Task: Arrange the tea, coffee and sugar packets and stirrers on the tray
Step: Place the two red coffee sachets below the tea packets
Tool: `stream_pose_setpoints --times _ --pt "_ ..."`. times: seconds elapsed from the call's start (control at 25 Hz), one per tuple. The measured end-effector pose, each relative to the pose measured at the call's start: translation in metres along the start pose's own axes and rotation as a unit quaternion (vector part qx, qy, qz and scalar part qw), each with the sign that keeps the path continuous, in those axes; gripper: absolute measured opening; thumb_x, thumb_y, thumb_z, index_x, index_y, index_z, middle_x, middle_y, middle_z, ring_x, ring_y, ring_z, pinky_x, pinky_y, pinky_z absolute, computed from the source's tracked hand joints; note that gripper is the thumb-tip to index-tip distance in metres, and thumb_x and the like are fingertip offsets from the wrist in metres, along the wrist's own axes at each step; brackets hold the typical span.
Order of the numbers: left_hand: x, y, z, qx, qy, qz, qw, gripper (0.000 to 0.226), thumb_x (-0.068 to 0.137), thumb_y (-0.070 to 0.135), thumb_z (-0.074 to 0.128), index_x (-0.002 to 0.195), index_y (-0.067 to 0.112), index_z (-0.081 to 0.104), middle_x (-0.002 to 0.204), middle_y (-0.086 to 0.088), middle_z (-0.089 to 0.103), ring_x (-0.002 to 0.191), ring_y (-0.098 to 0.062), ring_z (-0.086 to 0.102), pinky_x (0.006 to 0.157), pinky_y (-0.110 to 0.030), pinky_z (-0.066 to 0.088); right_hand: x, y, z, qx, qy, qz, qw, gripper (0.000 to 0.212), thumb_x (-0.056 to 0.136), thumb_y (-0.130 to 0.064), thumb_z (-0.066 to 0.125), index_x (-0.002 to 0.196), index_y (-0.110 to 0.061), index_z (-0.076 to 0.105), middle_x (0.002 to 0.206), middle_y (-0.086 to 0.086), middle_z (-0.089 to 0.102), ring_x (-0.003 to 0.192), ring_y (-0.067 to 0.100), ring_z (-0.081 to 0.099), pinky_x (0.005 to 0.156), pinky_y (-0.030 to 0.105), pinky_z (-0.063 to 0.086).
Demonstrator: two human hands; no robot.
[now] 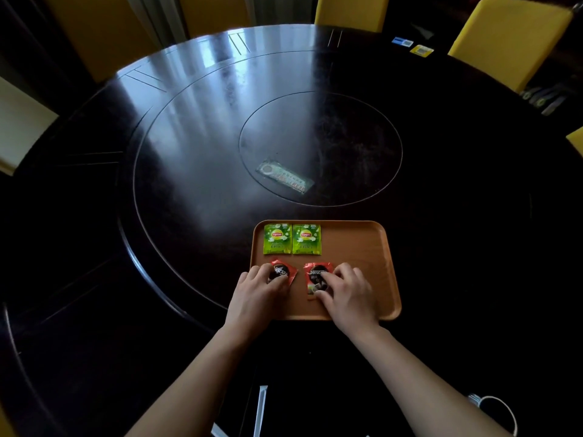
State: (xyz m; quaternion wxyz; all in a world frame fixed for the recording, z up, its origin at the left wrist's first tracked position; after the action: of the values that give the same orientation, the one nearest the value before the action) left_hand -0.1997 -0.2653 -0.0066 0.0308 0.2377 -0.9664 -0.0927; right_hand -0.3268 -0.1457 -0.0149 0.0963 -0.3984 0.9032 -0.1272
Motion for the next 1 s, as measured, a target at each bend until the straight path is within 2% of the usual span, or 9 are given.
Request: stream_pose_setpoints --times 0.2,0.28,0.4,0.6,0.8,1.0 --pt "0.001 -0.003 -0.004 -0.046 0.002 -0.054 0.998 0.043 0.082 0.032 0.078 0.12 0.015 0.069 0.106 -0.014 0.065 0.089 -0.033 0.062 0.074 -0.044 0.053 0.011 -0.02 0.003 0.017 -0.004 -0.017 1.0 0.045 0.083 -0.041 0.073 0.125 -0.025 0.064 0.109 0.002 0.056 0.098 0.023 0.051 0.08 0.036 0.046" --pt "-0.001 -0.006 -0.006 -0.061 0.013 -0.042 0.997 0.042 0.08 0.029 0.081 0.119 0.016 0.071 0.11 -0.014 0.066 0.093 -0.034 0.063 0.075 -0.046 0.054 0.011 -0.019 0.004 0.019 0.002 -0.013 1.0 0.048 0.082 -0.041 0.074 0.125 -0.022 0.064 0.108 0.003 0.057 0.098 0.023 0.052 0.079 0.037 0.047" --pt "0.0 -0.005 -0.005 -0.024 -0.002 0.001 1.0 0.039 0.08 0.032 0.08 0.118 0.023 0.071 0.124 -0.013 0.065 0.108 -0.034 0.061 0.081 -0.045 0.051 0.009 -0.017 0.006 0.012 0.009 -0.02 1.0 0.047 0.081 -0.041 0.075 0.122 -0.02 0.065 0.105 0.001 0.057 0.096 0.022 0.052 0.078 0.036 0.047" --pt "0.011 -0.002 -0.004 0.001 -0.011 -0.045 0.999 0.04 0.089 0.042 0.067 0.123 0.02 0.066 0.124 -0.014 0.061 0.108 -0.035 0.057 0.084 -0.045 0.046 0.016 -0.022 0.006 0.01 0.005 -0.017 1.0 0.046 0.081 -0.041 0.075 0.12 -0.019 0.066 0.106 0.003 0.058 0.097 0.025 0.053 0.077 0.038 0.047" --pt "0.01 -0.003 -0.006 0.0 -0.007 -0.041 0.999 0.037 0.091 0.039 0.065 0.122 0.019 0.066 0.125 -0.016 0.061 0.108 -0.036 0.057 0.083 -0.045 0.046 0.016 -0.02 0.005 0.008 0.009 -0.013 1.0 0.046 0.081 -0.042 0.075 0.12 -0.02 0.066 0.106 0.003 0.058 0.096 0.024 0.053 0.076 0.038 0.048" --pt "0.008 0.0 -0.005 -0.004 -0.03 -0.021 0.999 0.048 0.083 0.033 0.075 0.128 0.023 0.064 0.134 -0.017 0.057 0.118 -0.037 0.054 0.089 -0.047 0.047 0.015 -0.02 0.004 0.005 0.015 -0.001 1.0 0.045 0.08 -0.043 0.075 0.118 -0.021 0.066 0.105 0.003 0.059 0.096 0.025 0.054 0.075 0.037 0.047"
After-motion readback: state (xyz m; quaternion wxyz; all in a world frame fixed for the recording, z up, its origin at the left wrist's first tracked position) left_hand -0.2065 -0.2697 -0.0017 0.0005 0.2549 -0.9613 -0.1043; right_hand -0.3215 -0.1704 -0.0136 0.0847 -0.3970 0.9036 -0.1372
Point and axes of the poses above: each hand's wrist, its own x-axis towards the middle knuckle, its own z-axis out of the palm, y = z × x, the point moved 10 cm from there along x, towards the middle knuckle
